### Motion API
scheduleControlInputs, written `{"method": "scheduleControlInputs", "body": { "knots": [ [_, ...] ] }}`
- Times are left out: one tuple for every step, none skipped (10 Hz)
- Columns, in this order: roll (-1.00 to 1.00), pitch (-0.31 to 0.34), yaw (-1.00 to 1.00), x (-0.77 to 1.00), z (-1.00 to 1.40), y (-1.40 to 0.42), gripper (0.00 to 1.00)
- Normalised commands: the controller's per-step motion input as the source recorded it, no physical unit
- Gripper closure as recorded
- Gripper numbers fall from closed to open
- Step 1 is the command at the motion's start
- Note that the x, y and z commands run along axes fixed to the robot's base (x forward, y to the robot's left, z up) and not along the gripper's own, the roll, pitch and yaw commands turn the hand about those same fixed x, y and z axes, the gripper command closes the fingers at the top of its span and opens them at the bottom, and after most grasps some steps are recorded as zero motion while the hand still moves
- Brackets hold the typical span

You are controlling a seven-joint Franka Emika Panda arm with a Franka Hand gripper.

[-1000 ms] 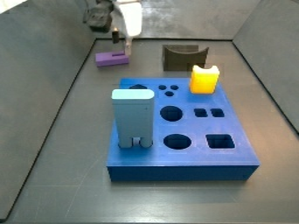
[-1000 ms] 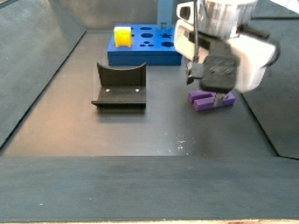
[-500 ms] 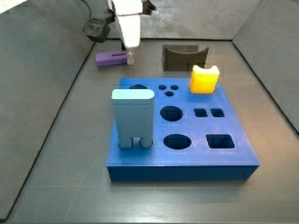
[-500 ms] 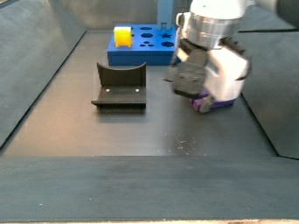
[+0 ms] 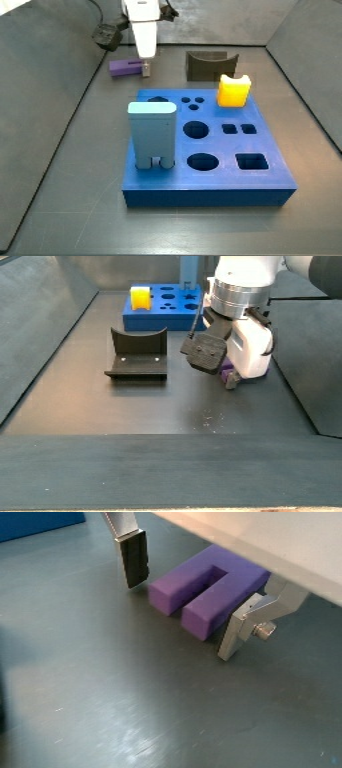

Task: Pick up the double-square object. Move up. Place the double-square object on the fixture. Regrasp the double-square object. Move to above the board. Insert the double-square object.
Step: Pick up the double-square object.

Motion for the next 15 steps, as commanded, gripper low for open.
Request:
{"method": "scheduleControlInputs", "body": {
  "knots": [
    [0.00, 0.000, 0.01, -0.28, -0.10, 0.00, 0.00],
    [0.00, -0.014, 0.02, -0.27, -0.14, 0.00, 0.00],
    [-0.02, -0.040, 0.00, -0.18, -0.07, 0.00, 0.00],
    [-0.02, -0.070, 0.00, -0.05, -0.01, 0.00, 0.00],
    [0.00, 0.000, 0.00, 0.00, 0.00, 0.00, 0.00],
    [0.00, 0.000, 0.00, 0.00, 0.00, 0.00, 1.00],
    [0.00, 0.000, 0.00, 0.00, 0.00, 0.00, 1.00],
    [0.00, 0.000, 0.00, 0.00, 0.00, 0.00, 1.00],
    [0.00, 0.000, 0.00, 0.00, 0.00, 0.00, 1.00],
    [0.00, 0.000, 0.00, 0.00, 0.00, 0.00, 1.00],
    [0.00, 0.000, 0.00, 0.00, 0.00, 0.00, 1.00],
    [0.00, 0.000, 0.00, 0.00, 0.00, 0.00, 1.00],
    [0.00, 0.000, 0.00, 0.00, 0.00, 0.00, 1.00],
    [0.00, 0.000, 0.00, 0.00, 0.00, 0.00, 1.00],
    [0.00, 0.000, 0.00, 0.00, 0.00, 0.00, 1.00]
  ]
}}
